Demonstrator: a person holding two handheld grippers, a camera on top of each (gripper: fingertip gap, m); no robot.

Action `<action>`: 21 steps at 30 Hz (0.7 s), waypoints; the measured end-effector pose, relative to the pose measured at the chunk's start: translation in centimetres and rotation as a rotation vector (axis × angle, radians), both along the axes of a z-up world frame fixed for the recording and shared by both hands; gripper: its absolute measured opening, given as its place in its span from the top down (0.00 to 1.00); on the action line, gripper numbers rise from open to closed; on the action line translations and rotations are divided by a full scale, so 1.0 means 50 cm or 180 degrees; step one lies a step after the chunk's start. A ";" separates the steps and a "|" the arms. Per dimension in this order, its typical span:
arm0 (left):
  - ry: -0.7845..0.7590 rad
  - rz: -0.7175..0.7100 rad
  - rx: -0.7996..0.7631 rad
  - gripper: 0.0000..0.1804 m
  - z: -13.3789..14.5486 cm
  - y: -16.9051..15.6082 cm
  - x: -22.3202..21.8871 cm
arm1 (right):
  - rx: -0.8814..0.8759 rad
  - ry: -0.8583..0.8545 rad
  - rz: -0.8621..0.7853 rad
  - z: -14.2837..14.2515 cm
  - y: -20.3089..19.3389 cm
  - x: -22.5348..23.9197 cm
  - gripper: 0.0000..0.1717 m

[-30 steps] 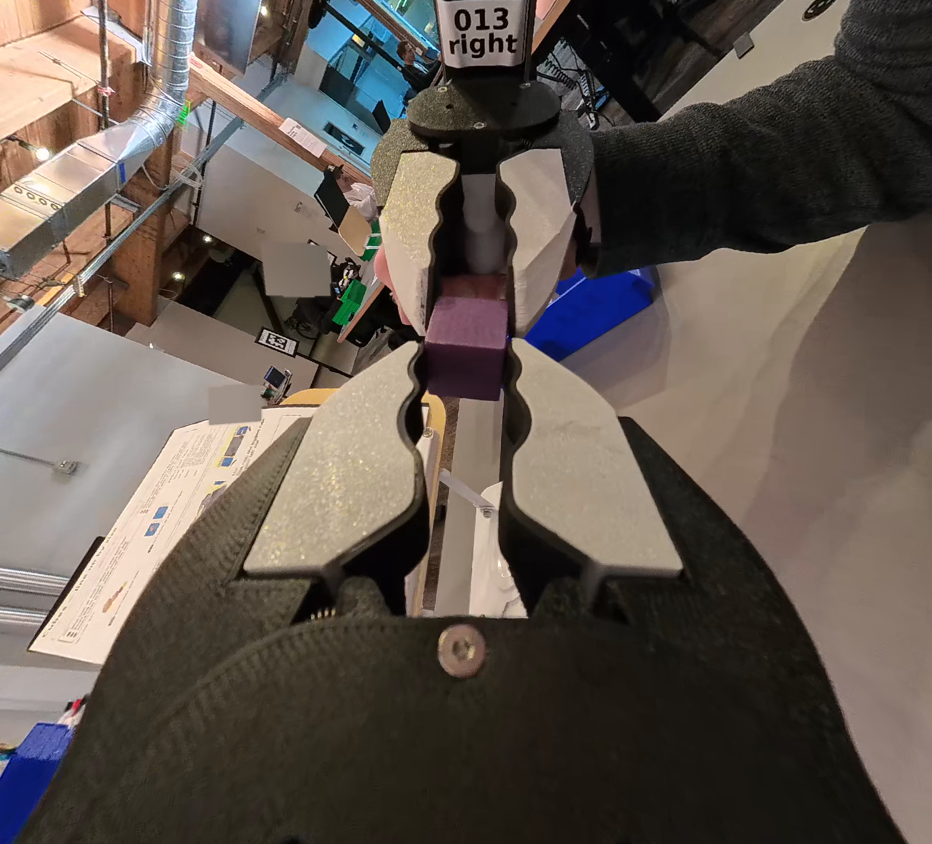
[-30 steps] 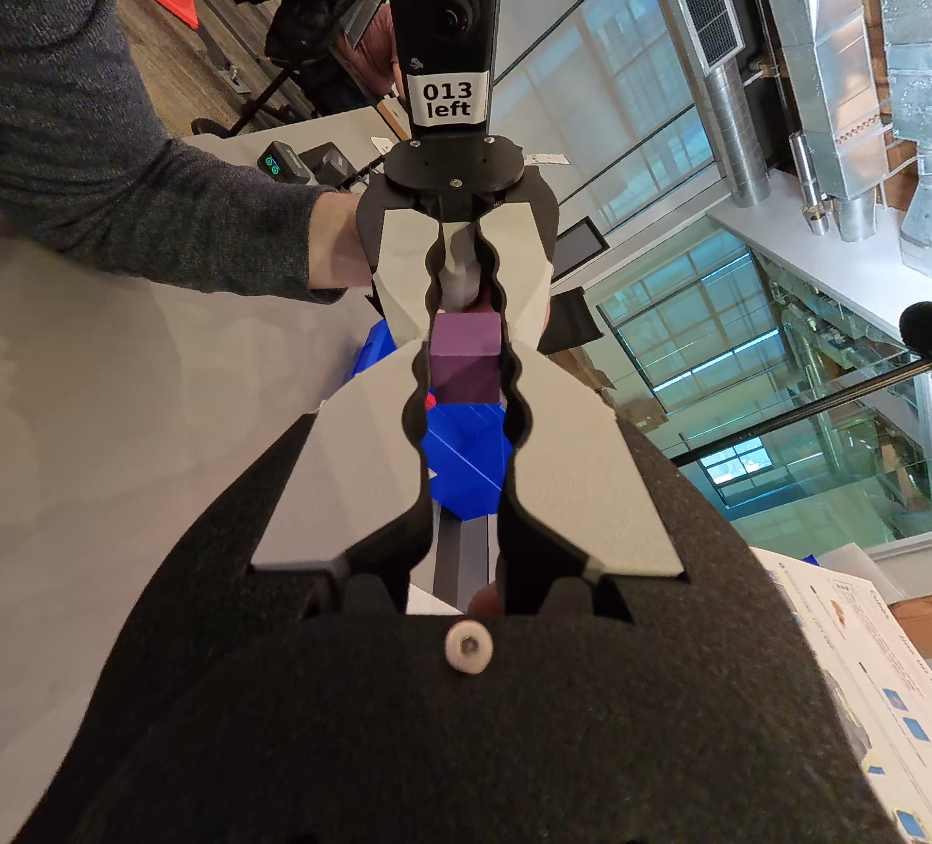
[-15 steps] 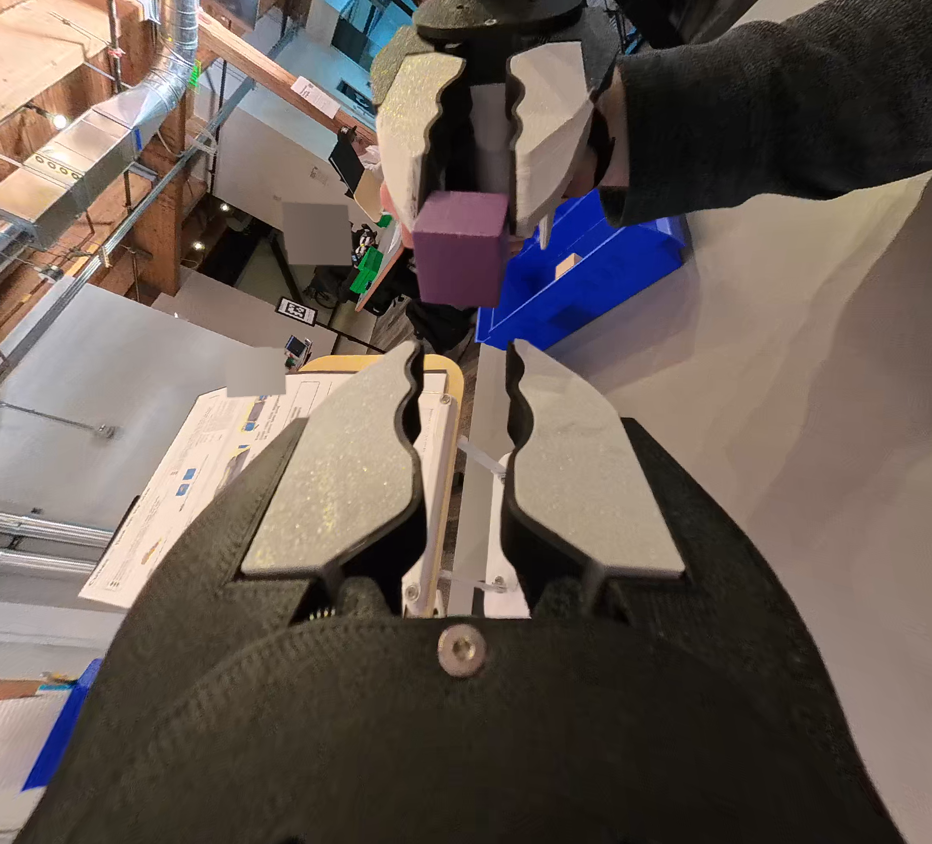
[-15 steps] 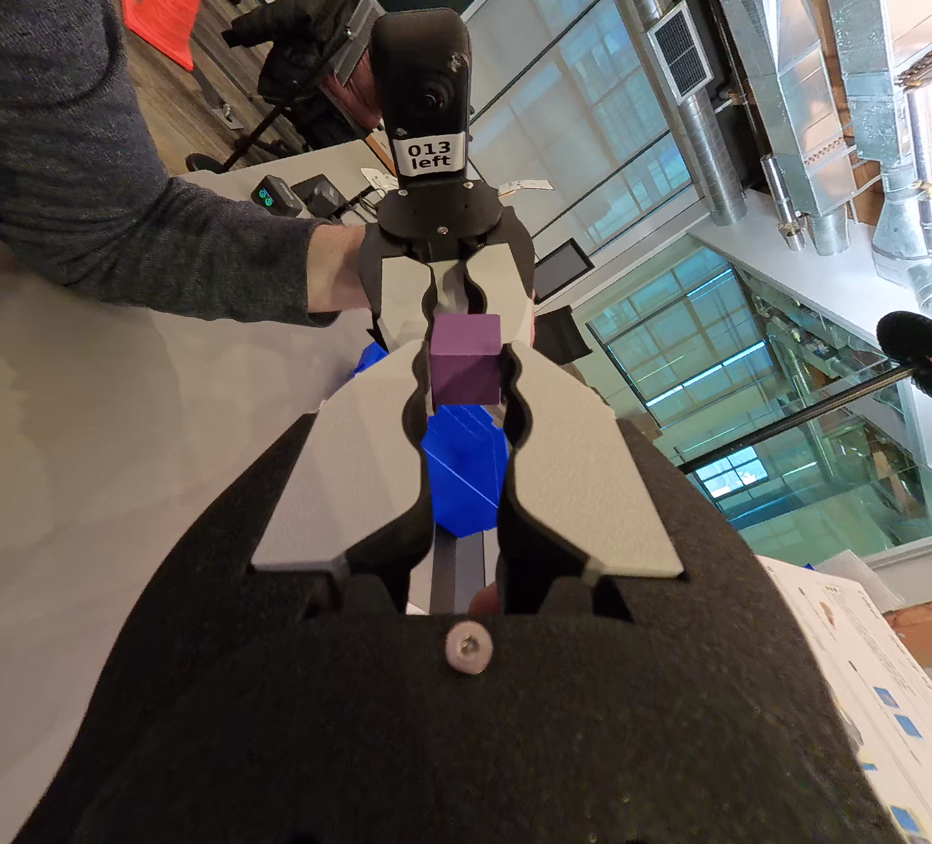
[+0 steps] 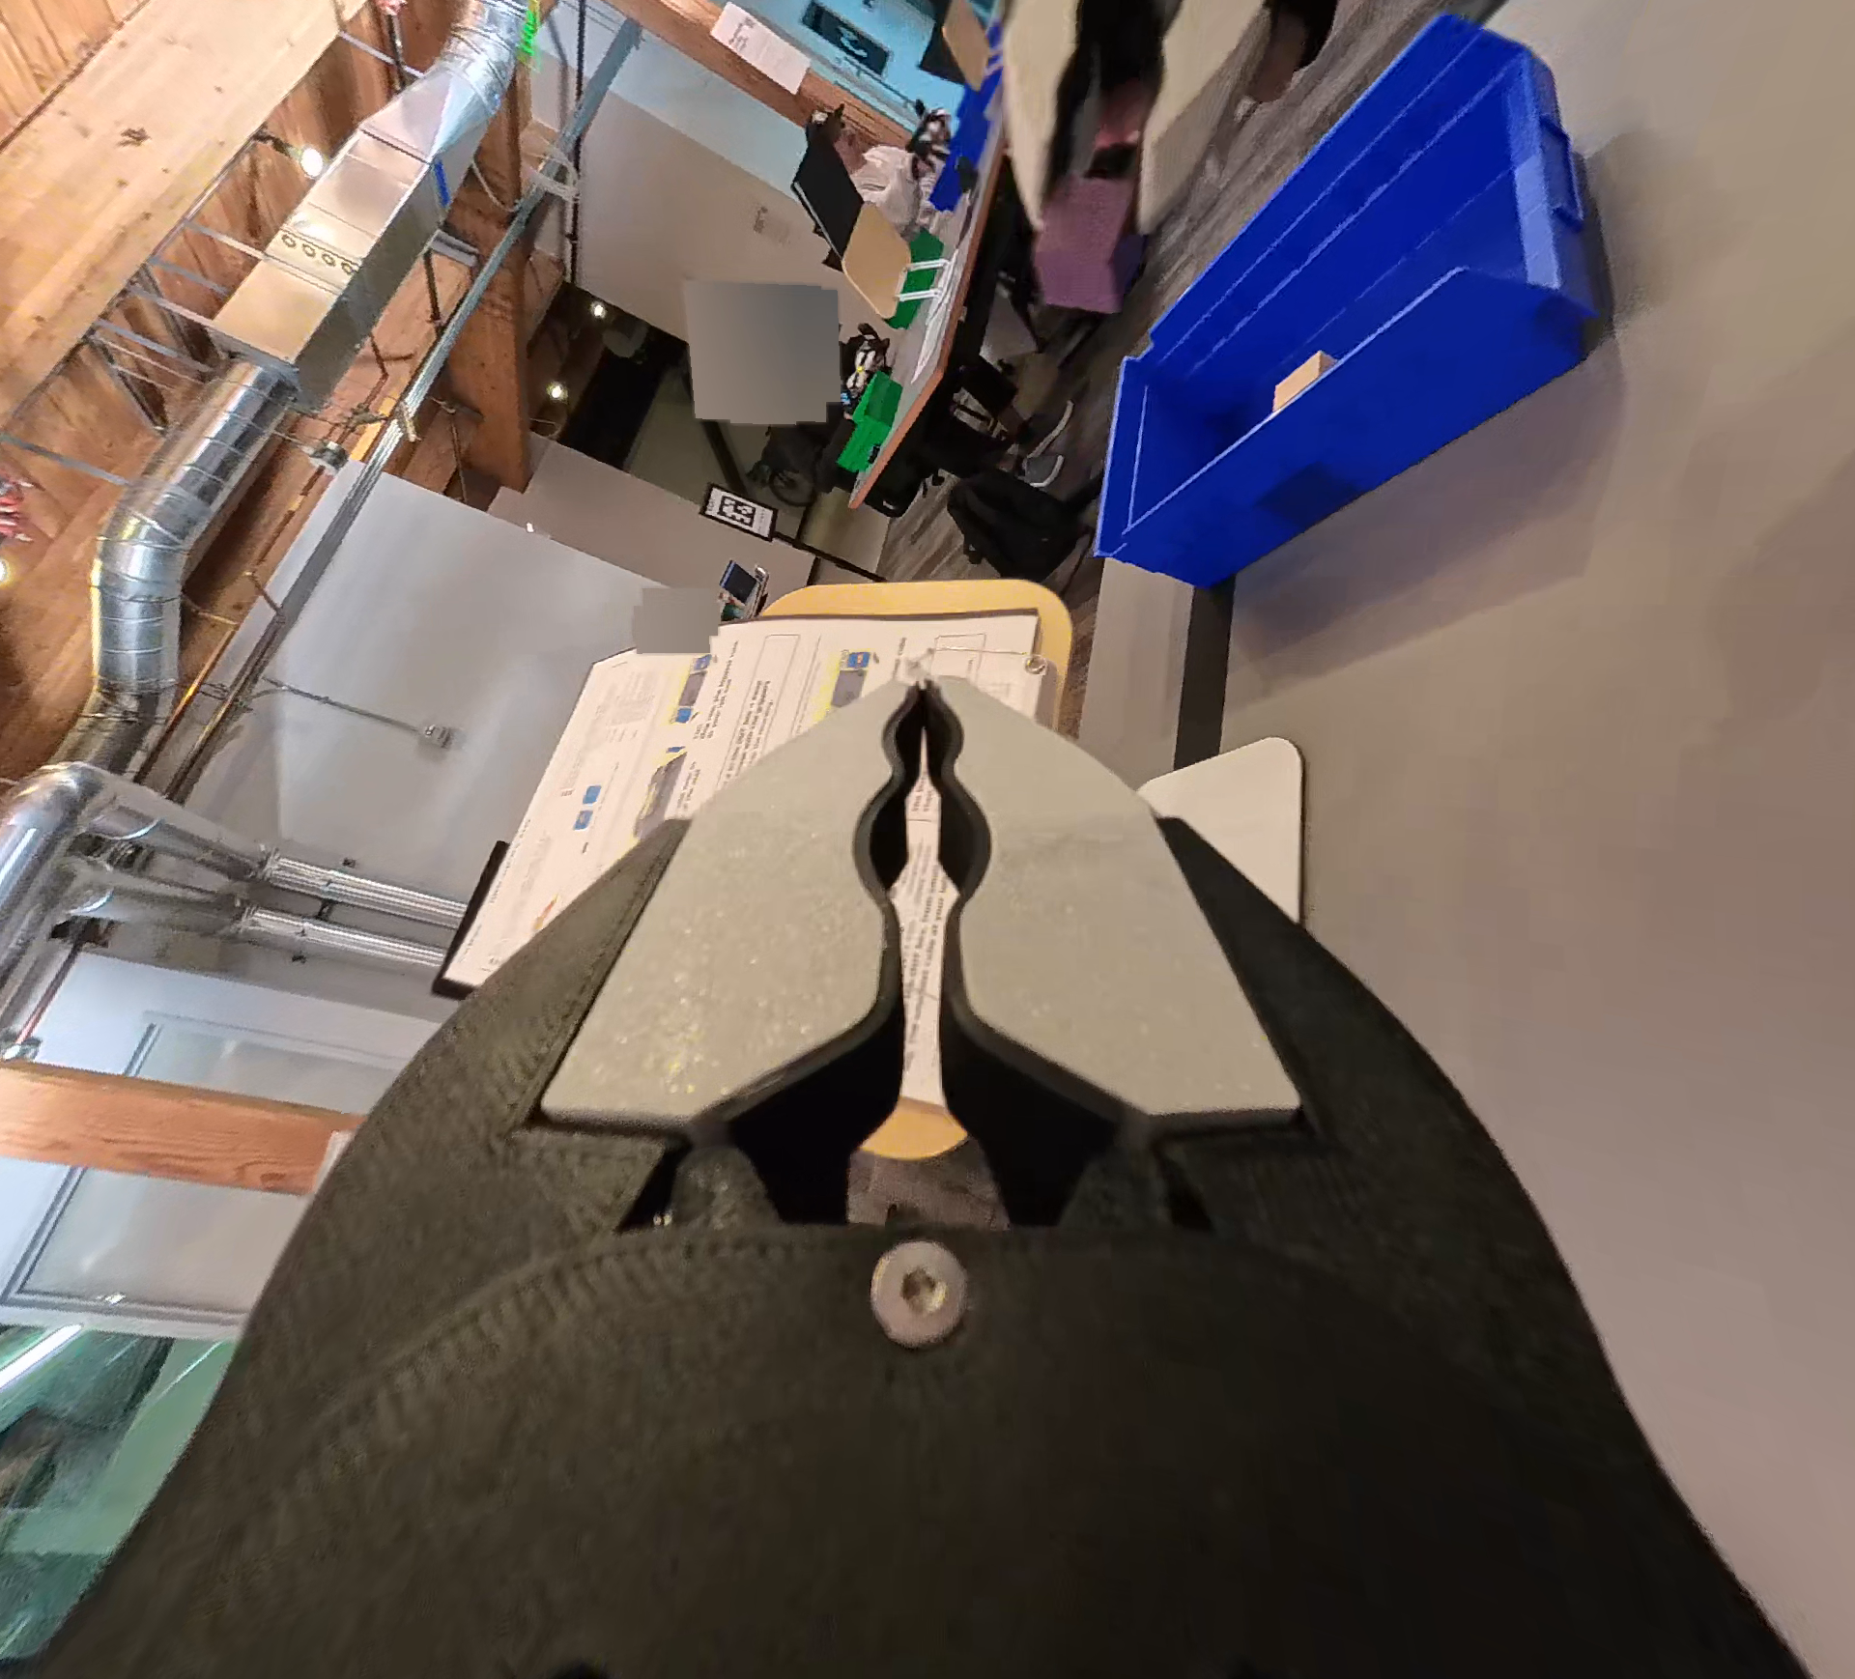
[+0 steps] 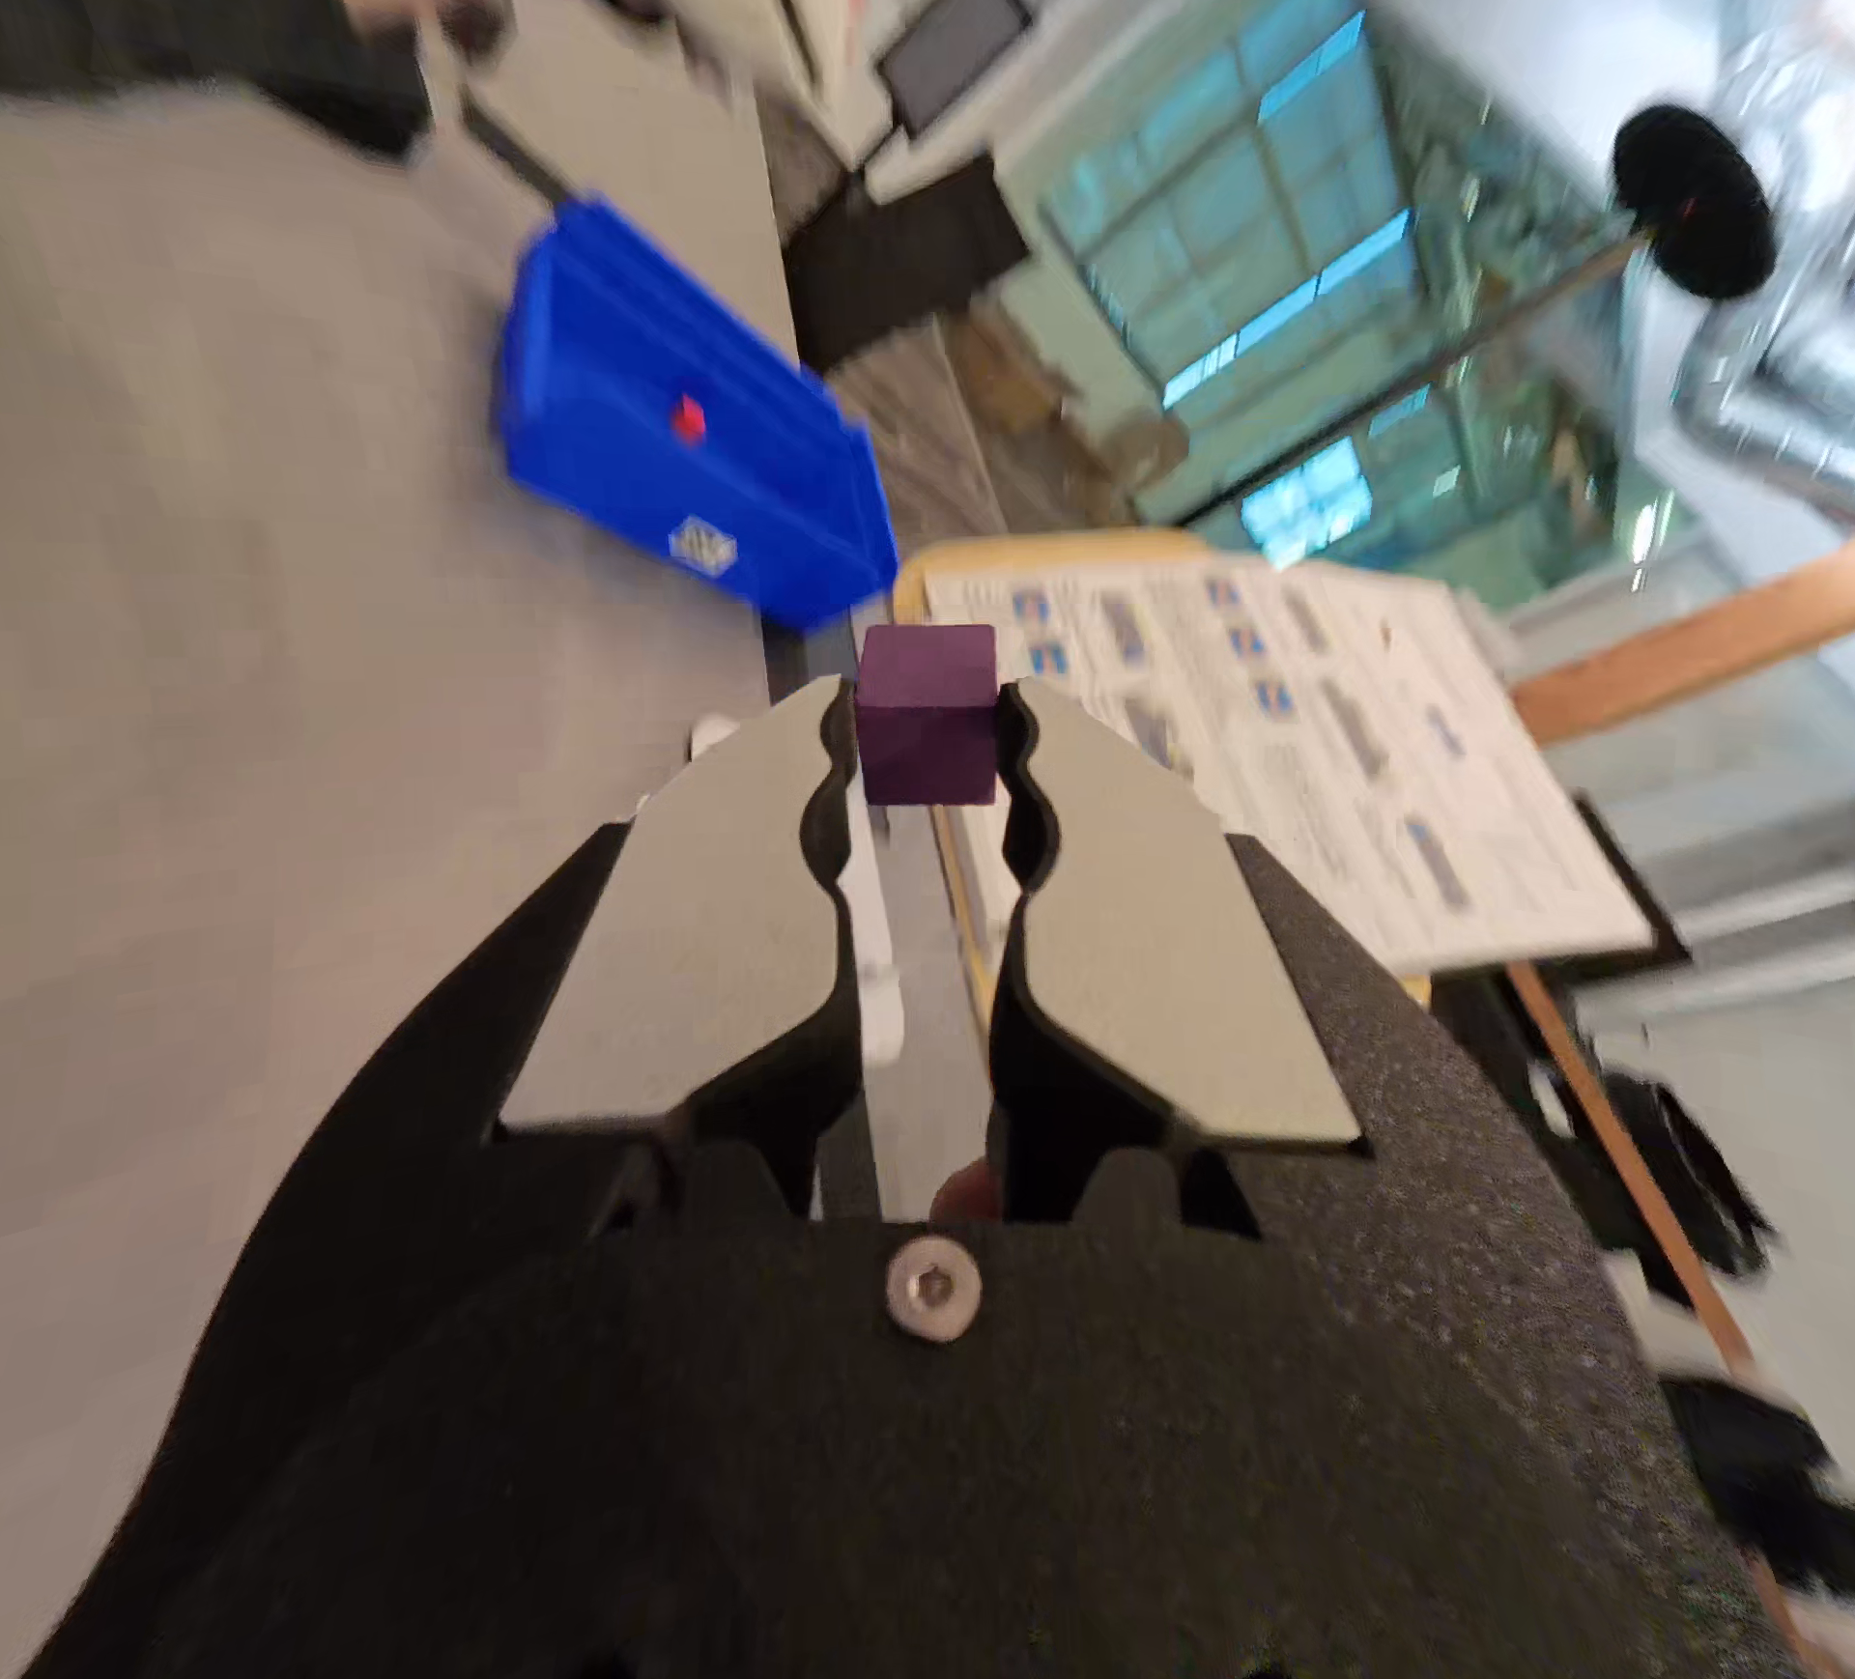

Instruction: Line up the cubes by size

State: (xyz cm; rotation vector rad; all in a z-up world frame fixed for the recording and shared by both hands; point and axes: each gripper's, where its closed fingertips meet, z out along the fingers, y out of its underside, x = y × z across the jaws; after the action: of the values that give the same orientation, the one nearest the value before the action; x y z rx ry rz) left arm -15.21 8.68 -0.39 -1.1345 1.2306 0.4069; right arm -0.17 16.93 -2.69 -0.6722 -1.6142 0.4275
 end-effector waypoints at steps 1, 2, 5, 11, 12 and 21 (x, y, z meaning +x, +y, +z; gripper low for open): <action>0.0004 0.0036 0.0026 1.00 0.004 0.000 -0.005 | -0.0002 -0.0175 -0.0185 -0.018 0.031 0.025 0.85; 0.0007 0.0060 0.0048 1.00 0.007 0.000 -0.008 | 0.0011 -0.0348 -0.0370 -0.035 0.062 0.052 0.85; 0.0017 0.0070 0.0043 1.00 0.007 0.001 -0.006 | -0.0015 -0.0937 -0.0912 -0.088 0.159 0.138 0.85; 0.0172 0.0083 -0.0011 1.00 -0.014 0.014 0.017 | -0.0327 -0.2014 -0.1574 -0.225 0.333 0.268 0.85; 0.0180 0.0077 -0.0018 1.00 -0.016 0.014 0.019 | -0.0397 -0.2169 -0.1605 -0.248 0.350 0.282 0.85; 0.0190 0.0087 -0.0062 1.00 -0.024 0.025 0.014 | -0.0860 -0.3405 -0.1854 -0.420 0.455 0.397 0.85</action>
State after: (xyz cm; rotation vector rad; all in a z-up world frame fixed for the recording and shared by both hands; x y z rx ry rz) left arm -14.52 9.92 -1.60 -1.1640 1.2746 0.4530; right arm 19.68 39.70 -23.70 -1.7103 -2.2153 -0.2170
